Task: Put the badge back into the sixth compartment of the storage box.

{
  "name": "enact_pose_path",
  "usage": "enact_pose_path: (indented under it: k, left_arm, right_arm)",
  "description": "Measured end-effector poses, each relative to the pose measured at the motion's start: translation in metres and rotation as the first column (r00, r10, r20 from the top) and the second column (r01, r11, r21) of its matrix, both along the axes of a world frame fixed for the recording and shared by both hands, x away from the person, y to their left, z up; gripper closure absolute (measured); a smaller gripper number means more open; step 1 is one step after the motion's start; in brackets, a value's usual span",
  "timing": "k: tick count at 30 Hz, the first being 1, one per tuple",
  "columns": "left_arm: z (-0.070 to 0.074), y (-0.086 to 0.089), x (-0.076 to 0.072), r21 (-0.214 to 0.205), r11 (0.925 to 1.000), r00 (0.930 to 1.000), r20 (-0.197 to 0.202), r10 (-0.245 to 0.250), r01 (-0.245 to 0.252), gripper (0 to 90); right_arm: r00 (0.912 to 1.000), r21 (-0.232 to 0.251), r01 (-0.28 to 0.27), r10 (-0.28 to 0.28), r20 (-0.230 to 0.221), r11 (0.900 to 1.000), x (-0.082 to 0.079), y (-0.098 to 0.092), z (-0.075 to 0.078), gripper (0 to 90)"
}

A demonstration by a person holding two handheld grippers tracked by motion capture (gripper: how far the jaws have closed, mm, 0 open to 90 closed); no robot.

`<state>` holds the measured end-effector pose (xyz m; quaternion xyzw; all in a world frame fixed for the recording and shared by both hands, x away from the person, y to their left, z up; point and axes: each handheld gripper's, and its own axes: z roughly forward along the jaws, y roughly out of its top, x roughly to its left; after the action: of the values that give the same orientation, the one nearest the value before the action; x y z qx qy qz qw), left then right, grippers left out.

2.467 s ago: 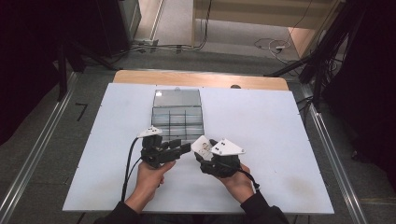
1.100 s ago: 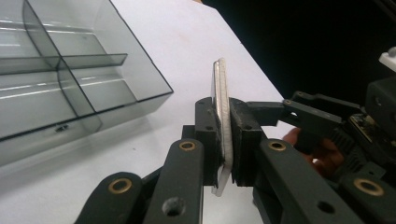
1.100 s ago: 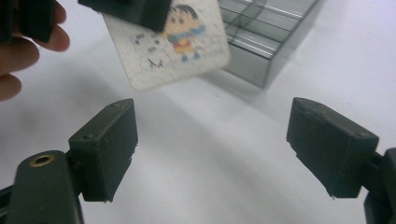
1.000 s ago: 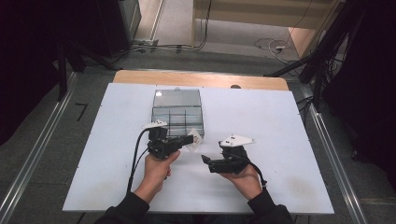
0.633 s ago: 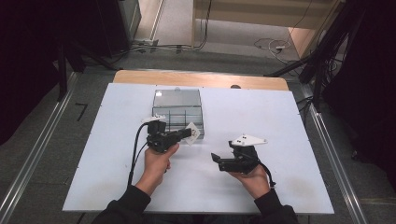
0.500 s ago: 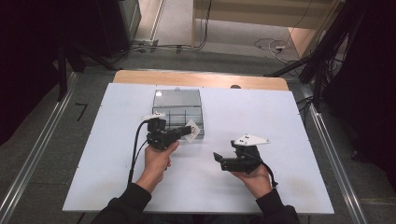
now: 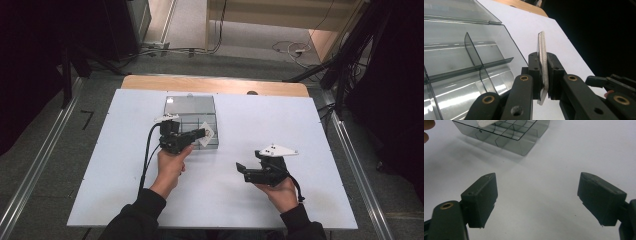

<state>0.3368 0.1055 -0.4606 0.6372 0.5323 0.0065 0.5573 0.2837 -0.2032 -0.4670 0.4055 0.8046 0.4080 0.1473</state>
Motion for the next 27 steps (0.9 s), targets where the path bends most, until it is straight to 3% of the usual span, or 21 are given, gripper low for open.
enact_pose_path:
  k: [9, 19, 22, 27]
  left_arm:
    - [-0.01, 0.0, 0.014, 0.033, 0.9984, 0.9987, -0.021, 0.047, -0.046, 84.0]
    - [-0.015, -0.011, 0.027, 0.086, 0.9948, 0.9982, -0.02, 0.056, -0.054, 84.0]
    - [-0.017, -0.016, 0.028, 0.119, 0.9914, 0.9982, -0.017, 0.057, -0.055, 83.9]
    - [-0.021, -0.022, 0.029, 0.211, 0.9762, 0.9983, -0.013, 0.056, -0.052, 83.5]
  right_arm:
    - [0.9995, 0.002, 0.03, -0.03, -0.003, 0.9995, -0.002, -0.018, 0.0, 15.1]
    - [0.998, 0.014, 0.063, -0.063, -0.005, 0.9979, -0.003, -0.034, 0.0, 15.1]
    - [0.9977, 0.013, 0.068, -0.068, -0.007, 0.9976, -0.004, -0.038, -0.001, 15.2]
    - [0.9974, 0.01, 0.071, -0.071, -0.008, 0.9974, -0.003, -0.04, -0.001, 15.2]
